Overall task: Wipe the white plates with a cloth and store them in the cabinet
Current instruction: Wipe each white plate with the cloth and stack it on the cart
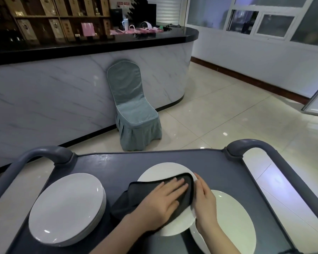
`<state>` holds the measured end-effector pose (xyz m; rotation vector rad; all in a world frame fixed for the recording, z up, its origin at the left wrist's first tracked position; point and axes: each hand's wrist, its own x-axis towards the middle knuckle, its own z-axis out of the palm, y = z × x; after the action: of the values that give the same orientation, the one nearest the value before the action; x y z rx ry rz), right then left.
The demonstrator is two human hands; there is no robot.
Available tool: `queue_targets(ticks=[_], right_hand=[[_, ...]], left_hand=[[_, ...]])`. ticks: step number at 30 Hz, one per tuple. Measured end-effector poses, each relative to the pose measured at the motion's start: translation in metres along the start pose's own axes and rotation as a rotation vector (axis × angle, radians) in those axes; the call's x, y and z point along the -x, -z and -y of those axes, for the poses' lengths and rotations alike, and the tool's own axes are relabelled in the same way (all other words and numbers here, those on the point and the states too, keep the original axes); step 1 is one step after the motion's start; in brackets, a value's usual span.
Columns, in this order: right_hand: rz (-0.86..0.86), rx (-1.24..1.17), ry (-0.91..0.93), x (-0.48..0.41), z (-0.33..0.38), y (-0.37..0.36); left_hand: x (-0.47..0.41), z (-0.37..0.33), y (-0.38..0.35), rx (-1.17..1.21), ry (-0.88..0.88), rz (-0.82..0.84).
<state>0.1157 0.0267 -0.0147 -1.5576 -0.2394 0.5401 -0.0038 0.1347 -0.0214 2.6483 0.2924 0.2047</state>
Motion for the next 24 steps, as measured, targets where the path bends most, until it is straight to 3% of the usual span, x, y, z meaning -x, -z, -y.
queue_targets(ticks=[3, 6, 12, 18, 24], right_hand=[[-0.018, 0.045, 0.04, -0.005, 0.008, 0.006], [-0.079, 0.044, 0.076, -0.017, 0.019, 0.016], [-0.088, -0.001, 0.096, -0.008, 0.021, 0.008], [0.026, -0.015, 0.042, 0.015, 0.006, -0.006], [-0.068, 0.013, 0.102, -0.005, 0.023, 0.011]], left_hand=[[0.004, 0.014, 0.009, -0.056, 0.181, -0.07], [0.022, 0.01, 0.012, -0.156, 0.19, -0.186], [0.035, -0.031, -0.01, -0.154, -0.007, -0.033], [-0.011, -0.011, 0.007, -0.127, 0.235, -0.02], [0.014, 0.012, 0.013, -0.227, 0.334, -0.035]])
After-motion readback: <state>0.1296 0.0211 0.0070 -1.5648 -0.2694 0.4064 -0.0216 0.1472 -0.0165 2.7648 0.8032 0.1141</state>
